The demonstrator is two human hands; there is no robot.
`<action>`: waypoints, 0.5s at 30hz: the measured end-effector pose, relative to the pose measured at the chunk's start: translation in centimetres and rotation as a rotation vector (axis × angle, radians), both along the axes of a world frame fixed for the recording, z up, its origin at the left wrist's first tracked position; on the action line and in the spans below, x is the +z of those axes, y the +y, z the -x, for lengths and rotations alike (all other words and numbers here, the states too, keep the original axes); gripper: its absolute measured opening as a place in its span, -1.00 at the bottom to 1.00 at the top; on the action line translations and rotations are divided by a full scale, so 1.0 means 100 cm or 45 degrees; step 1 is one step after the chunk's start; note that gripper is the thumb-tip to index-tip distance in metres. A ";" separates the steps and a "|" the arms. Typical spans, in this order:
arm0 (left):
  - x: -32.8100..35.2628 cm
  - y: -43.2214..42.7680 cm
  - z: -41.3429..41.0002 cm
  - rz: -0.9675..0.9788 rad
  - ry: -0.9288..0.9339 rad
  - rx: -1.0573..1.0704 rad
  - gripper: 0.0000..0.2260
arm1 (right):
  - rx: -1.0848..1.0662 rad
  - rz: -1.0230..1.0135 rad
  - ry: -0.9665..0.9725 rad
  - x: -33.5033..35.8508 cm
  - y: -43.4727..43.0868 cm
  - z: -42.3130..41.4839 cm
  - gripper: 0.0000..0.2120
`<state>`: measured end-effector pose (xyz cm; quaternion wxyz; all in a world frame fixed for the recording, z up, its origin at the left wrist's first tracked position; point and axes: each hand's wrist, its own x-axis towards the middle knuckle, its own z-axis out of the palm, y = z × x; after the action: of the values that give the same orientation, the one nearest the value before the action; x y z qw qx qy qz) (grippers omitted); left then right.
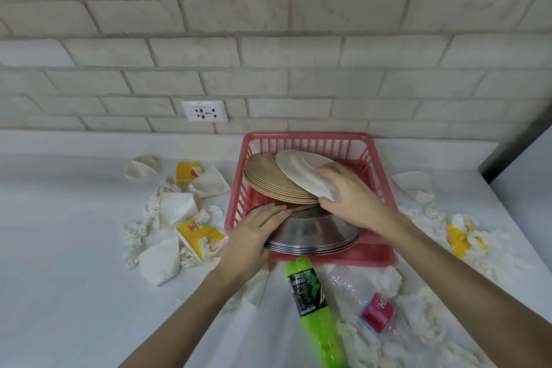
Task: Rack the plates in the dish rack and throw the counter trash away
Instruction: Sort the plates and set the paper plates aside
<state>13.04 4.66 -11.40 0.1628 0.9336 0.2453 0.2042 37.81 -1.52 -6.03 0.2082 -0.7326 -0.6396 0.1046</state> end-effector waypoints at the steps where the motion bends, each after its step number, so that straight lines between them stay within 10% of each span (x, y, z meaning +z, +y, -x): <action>1: -0.001 0.001 0.000 0.000 0.012 -0.009 -0.44 | 0.014 0.038 -0.026 -0.001 0.006 0.000 -0.44; 15: 0.017 0.019 0.015 -0.210 -0.115 -0.173 -0.58 | -0.056 0.250 -0.125 -0.004 0.025 0.000 -0.23</action>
<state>11.58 6.52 -9.75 0.1100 0.9481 0.1564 0.2540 37.80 0.98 -6.46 0.1062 -0.7675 -0.6195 0.1261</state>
